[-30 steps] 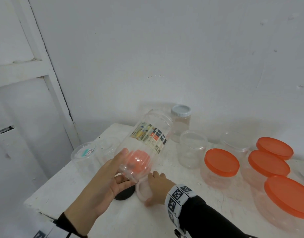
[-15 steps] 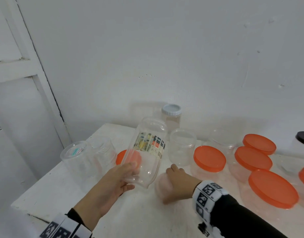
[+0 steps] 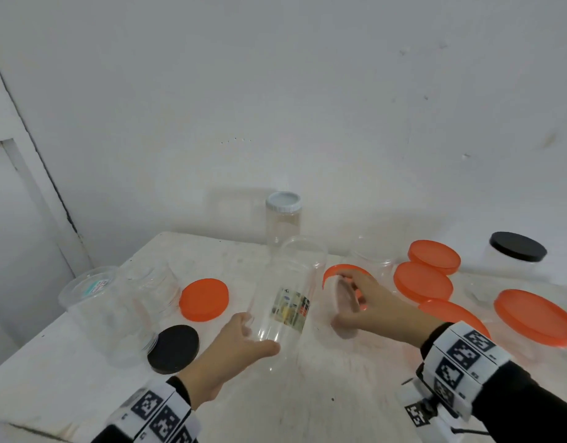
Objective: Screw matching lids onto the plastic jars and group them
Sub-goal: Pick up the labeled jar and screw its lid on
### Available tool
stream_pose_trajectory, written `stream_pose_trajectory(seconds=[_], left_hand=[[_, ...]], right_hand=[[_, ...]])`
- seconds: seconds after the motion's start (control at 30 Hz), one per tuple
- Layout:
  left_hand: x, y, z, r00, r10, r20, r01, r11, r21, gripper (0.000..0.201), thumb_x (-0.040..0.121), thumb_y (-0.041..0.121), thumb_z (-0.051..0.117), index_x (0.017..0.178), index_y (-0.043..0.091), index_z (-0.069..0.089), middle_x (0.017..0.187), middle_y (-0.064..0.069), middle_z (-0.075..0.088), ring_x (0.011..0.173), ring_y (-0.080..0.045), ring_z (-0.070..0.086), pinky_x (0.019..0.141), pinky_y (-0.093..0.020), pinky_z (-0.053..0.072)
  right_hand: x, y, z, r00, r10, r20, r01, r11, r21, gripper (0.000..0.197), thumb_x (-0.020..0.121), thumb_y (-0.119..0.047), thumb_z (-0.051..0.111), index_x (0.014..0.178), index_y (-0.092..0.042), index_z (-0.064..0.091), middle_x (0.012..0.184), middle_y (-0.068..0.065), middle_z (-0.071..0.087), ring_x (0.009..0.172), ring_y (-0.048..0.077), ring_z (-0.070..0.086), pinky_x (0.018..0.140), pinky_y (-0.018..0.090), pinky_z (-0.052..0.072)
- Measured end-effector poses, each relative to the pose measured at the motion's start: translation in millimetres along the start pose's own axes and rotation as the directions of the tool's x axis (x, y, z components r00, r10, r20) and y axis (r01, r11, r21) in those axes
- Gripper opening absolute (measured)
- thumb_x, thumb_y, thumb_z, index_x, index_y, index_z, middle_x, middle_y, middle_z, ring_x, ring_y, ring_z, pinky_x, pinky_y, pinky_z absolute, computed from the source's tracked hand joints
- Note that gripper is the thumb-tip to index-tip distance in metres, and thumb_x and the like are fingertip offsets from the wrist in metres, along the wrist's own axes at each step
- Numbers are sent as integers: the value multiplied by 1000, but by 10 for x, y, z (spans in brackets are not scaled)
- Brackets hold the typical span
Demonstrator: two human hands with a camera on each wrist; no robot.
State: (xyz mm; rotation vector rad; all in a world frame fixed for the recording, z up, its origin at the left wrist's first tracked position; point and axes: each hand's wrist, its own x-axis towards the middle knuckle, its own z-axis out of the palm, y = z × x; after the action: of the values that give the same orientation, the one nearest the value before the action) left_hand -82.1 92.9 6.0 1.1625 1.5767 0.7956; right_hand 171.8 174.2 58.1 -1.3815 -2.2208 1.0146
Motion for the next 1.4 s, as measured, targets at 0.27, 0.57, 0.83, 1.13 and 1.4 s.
stream_pose_trajectory(seconds=[0.27, 0.57, 0.83, 1.13, 1.4], left_hand=[[110, -24, 312, 985, 169, 20, -168, 952, 255, 107, 62, 48, 75, 150, 22, 19, 145, 6, 35, 131, -9, 35, 102, -25, 34], [170, -62, 496, 977, 196, 88, -214, 932, 292, 98, 58, 42, 77, 137, 27, 20, 128, 14, 33, 120, -4, 38, 81, -9, 35], [202, -73, 460, 969, 162, 188, -212, 934, 289, 105, 70, 29, 79, 144, 24, 4, 150, 4, 17, 137, -12, 27, 92, -14, 34], [147, 92, 378, 959, 281, 50, -282, 959, 36, 119, 57, 30, 91, 145, 27, 12, 140, 9, 32, 132, -10, 34, 99, -30, 46], [124, 0, 402, 946, 325, 0, -325, 944, -54, 109, 44, 34, 92, 129, 43, 25, 123, 21, 46, 111, 6, 49, 67, -6, 49]], right_hand=[[-166, 96, -234, 995, -15, -94, 16, 1000, 8, 74, 61, -52, 72, 125, -45, 35, 124, -19, 43, 112, 1, 48, 93, 28, 46], [-254, 77, -381, 997, -27, -72, 25, 999, -38, 85, 71, -42, 73, 144, -40, 29, 137, -10, 39, 119, 8, 46, 95, 24, 42], [-262, -190, -407, 997, -63, 43, 68, 989, -130, 79, 75, -32, 74, 137, -52, 30, 127, -15, 35, 106, -1, 45, 72, 10, 40], [-128, -713, -259, 975, -100, 201, 158, 942, -297, 83, 80, -25, 68, 144, -49, 22, 141, -10, 25, 129, 18, 31, 103, 38, 42], [-123, -992, -43, 959, -82, 272, 199, 876, -440, 80, 81, -33, 66, 146, -47, 20, 140, -5, 28, 123, 22, 27, 98, 38, 42]])
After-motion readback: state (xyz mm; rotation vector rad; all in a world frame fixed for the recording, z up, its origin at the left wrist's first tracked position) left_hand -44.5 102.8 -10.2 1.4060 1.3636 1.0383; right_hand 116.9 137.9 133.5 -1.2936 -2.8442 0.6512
